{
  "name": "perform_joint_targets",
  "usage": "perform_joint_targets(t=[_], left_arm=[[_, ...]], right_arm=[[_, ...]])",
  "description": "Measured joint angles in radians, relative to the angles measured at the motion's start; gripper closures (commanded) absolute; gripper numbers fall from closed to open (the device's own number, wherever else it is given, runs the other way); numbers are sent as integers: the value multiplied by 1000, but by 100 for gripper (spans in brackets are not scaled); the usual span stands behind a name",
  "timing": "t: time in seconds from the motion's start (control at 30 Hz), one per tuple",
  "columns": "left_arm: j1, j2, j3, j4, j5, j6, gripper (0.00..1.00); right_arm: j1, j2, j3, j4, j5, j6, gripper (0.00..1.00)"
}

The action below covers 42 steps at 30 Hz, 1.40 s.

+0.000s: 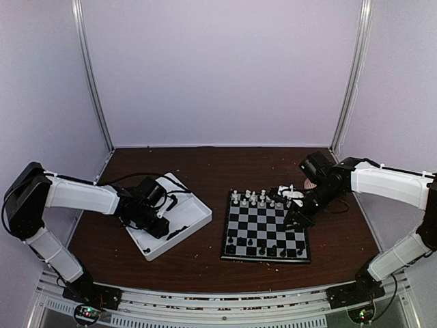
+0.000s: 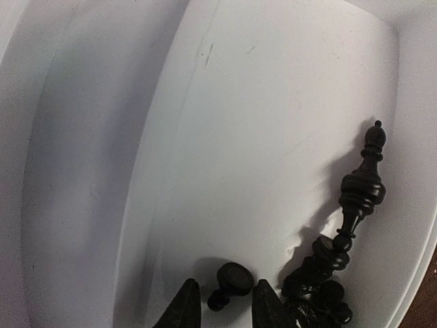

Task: Set up the chess pieces on the board
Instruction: Pick up the pawn from the storage box, then pass from the left arm to the right

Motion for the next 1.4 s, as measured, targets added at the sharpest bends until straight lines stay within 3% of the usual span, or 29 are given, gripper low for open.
perform_joint_targets(t=[0.4,0.77,1.07,1.4], left_arm=[[0,30,31,-4,14,31,95],[-18,-17,14,-10,29,63,97],[-22,-172,-16,17,50,106,96],[-26,-235,-45,64,72,115,96]], right_arm=[[0,0,0,0,-3,0,74],[0,29,36,-20,-35,16,73],[82,354,435,-77,-240,145,72],[247,720,919,11,-352,496,66]])
